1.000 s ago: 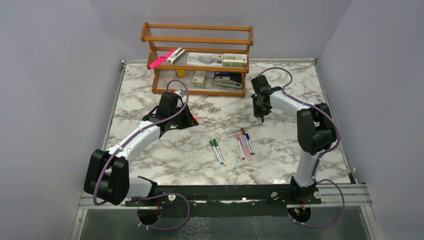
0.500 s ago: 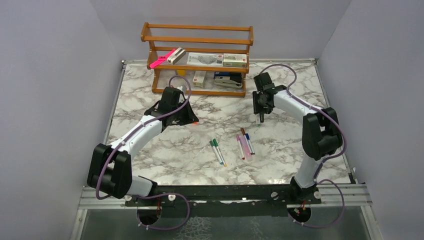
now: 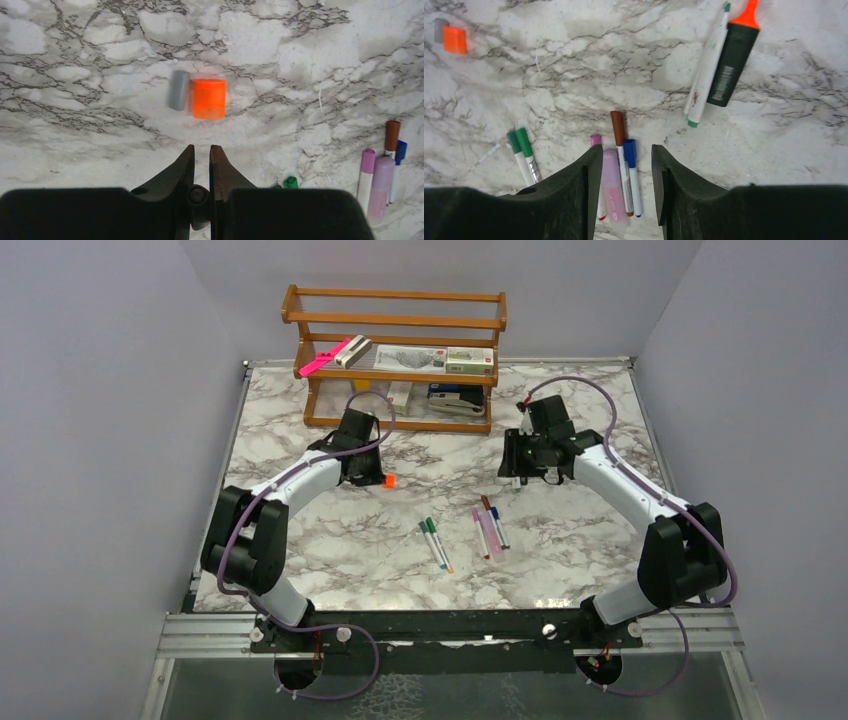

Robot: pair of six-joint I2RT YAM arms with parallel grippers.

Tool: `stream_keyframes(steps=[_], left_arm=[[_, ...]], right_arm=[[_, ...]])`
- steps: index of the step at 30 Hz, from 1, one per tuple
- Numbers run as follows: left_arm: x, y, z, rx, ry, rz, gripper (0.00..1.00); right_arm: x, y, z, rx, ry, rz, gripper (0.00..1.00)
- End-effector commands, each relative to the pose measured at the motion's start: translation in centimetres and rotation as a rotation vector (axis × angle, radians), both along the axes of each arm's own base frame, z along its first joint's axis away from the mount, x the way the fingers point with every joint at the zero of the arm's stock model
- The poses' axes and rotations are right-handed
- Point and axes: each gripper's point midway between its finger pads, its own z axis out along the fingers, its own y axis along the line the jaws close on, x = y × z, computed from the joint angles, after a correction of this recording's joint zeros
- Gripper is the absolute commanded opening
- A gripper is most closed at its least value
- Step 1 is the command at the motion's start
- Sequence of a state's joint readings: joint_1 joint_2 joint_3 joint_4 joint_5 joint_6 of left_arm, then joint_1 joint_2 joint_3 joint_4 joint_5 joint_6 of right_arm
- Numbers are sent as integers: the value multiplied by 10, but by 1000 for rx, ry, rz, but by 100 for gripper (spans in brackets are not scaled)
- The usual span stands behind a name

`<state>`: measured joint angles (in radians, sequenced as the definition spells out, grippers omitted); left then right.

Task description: Open the pen caps

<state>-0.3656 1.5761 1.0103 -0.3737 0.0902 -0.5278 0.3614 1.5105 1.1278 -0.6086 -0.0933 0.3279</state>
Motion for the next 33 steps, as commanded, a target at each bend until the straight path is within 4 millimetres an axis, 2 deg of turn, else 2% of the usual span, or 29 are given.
stream_keyframes(steps=[1, 5, 7, 9, 12, 17, 23, 24, 27, 33], left_arm=[[20, 15, -7, 112, -18, 14, 16], [26, 14, -16, 129, -1, 8, 19], [26, 16, -28, 148, 25, 11, 19], [28, 14, -33, 150, 36, 8, 20], [28, 13, -34, 146, 46, 6, 32], [29, 12, -24, 131, 30, 18, 40], [27, 9, -7, 107, 23, 12, 42], [28, 7, 6, 89, -3, 14, 42], [27, 2, 26, 47, -31, 13, 44], [16, -1, 52, -7, -67, 7, 46]], right_arm=[[-16, 29, 1, 126, 12, 89, 42], [-30, 38, -9, 140, 48, 140, 42], [-36, 40, -14, 140, 51, 159, 42], [-42, 42, -20, 146, 68, 169, 42], [-51, 44, -26, 150, 83, 183, 42], [-59, 45, -23, 168, 78, 196, 42], [-74, 60, -16, 189, 92, 263, 42], [-78, 64, -15, 188, 97, 280, 42], [-91, 76, -15, 181, 107, 318, 42], [-112, 90, -24, 150, 135, 366, 42]])
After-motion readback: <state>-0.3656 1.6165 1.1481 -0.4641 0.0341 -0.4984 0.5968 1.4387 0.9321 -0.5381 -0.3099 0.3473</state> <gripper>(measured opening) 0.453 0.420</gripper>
